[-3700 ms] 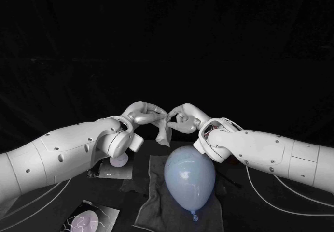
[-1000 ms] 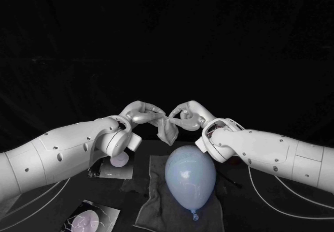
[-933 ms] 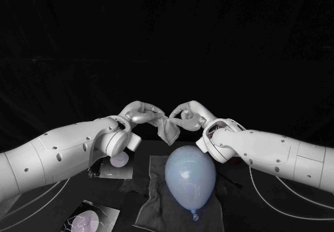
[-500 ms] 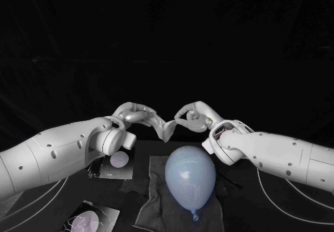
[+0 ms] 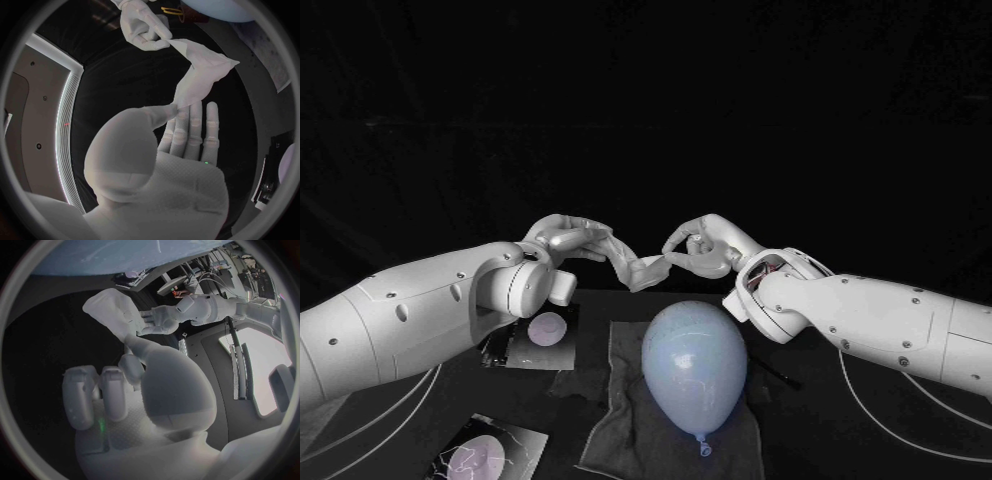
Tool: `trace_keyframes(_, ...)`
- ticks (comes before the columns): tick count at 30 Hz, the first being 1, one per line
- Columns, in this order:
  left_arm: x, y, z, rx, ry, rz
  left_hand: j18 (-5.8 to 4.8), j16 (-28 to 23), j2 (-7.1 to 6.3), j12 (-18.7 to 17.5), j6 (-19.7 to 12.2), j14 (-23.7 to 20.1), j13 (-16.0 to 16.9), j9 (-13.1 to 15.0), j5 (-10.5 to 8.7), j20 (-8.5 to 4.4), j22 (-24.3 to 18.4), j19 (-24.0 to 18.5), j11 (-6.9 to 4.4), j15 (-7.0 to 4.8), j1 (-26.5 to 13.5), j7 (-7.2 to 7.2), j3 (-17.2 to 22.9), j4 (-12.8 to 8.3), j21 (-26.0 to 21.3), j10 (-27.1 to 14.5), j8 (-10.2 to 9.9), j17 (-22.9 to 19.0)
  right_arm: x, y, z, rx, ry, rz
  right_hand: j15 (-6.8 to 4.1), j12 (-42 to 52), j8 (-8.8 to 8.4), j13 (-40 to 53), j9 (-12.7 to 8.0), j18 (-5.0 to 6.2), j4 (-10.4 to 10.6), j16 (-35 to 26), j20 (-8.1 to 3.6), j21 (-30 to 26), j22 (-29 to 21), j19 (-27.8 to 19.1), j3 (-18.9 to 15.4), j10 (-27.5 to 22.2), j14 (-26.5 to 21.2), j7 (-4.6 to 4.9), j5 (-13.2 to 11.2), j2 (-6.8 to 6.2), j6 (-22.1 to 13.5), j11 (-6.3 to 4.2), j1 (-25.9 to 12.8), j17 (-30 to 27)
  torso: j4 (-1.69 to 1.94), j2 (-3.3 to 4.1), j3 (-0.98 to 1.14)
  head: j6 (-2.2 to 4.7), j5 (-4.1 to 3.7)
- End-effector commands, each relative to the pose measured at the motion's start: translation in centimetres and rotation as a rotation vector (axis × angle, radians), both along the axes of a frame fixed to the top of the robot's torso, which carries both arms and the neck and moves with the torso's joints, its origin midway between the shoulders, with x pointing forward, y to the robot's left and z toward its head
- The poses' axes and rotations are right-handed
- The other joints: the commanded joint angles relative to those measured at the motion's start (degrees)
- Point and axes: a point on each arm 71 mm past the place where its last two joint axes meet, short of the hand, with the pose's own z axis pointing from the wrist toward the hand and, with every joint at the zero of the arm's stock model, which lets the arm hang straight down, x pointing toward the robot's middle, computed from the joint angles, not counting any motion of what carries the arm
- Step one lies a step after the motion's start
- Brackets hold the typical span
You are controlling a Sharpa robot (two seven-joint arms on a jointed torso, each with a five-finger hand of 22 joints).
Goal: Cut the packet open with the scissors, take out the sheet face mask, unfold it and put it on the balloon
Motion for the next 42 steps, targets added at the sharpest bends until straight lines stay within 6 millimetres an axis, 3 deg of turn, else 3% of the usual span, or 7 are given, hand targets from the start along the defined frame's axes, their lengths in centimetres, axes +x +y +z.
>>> trace_keyframes(1,0.1,0.3,0.1,-0.064,0.014,0.015,0.86,-0.3,0.35,0.0,-0.3,1.0,0.1,20.5,0.19,-0.24,0.0,0.9,-0.02,-0.23,-0.4,0.24,0.2,0.6,0.4,-0.4,0.5,-0.2,0.1,-0.1,-0.5,-0.078,0.033,0.01,-0.48,-0.2,0.2,0.1,0.6,-0.78,0.0,0.2,-0.55,0.3,15.1,6.0,0.4,0.3,6.1,-0.16,0.1,-0.1,-0.2,-0.26,-0.2,15.1,-0.03,0.02,0.01,-0.07,0.12)
trace_keyframes(9,0.1,1.0,0.3,-0.101,0.0,0.028,0.75,-7.2,-0.25,-2.0,-1.4,8.5,-0.2,21.6,0.4,-3.32,-2.5,7.6,-0.14,-0.92,-0.4,0.11,1.0,1.9,-1.0,-0.6,1.8,-1.6,0.2,-0.7,-0.6,-0.102,0.038,-0.027,-0.5,-0.3,0.33,0.0,0.7,-0.78,-0.1,0.2,-0.57,0.3,15.1,6.0,0.5,0.3,6.1,-0.16,0.1,-0.16,-0.2,-0.27,-0.2,15.1,0.01,-0.01,0.01,-0.23,0.14)
trace_keyframes(16,0.4,2.1,0.6,-0.157,-0.035,0.078,0.76,-15.9,-0.34,-7.5,-2.2,15.6,-3.2,22.5,0.22,-5.3,-6.0,13.5,0.37,-1.29,-0.2,0.43,1.5,2.8,-4.5,-1.4,2.4,-1.3,0.5,-1.4,-0.9,-0.122,0.056,-0.052,-0.51,-0.2,0.4,0.1,0.7,-0.78,-0.1,0.2,-0.58,0.3,15.1,6.0,0.5,0.4,6.1,-0.17,0.1,-0.18,-0.3,-0.28,-0.2,15.1,-0.02,0.03,0.0,-0.24,0.21)
trace_keyframes(28,0.5,1.7,0.8,-0.202,-0.056,0.04,0.6,-23.4,-0.22,-13.9,-3.0,17.4,-6.7,22.8,0.23,-5.29,-8.1,14.8,1.07,-0.68,0.1,0.89,1.3,3.0,-7.2,-0.5,2.7,-0.3,0.4,-1.1,-1.2,-0.133,0.078,-0.043,-0.52,-0.2,0.48,0.1,0.8,-0.78,-0.2,0.2,-0.59,0.3,15.1,6.0,0.6,0.4,6.1,-0.17,0.1,-0.23,-0.3,-0.29,-0.2,15.1,-0.05,-0.02,0.02,-0.42,0.23)
trace_keyframes(42,0.4,0.8,1.0,-0.215,-0.071,-0.058,0.24,-29.4,0.11,-18.5,-3.9,16.8,-7.2,22.7,0.22,-4.29,-8.9,12.5,1.82,0.25,0.7,1.33,0.6,2.8,-8.5,-0.8,2.8,0.1,0.5,-1.0,-1.6,-0.127,0.094,-0.05,-0.52,-0.8,0.68,-0.3,0.9,-0.78,-0.2,0.2,-0.62,0.3,15.1,6.0,0.6,0.2,6.1,-0.12,0.1,-0.41,-0.6,-0.24,-0.4,15.1,0.0,0.04,0.01,-0.25,0.2)
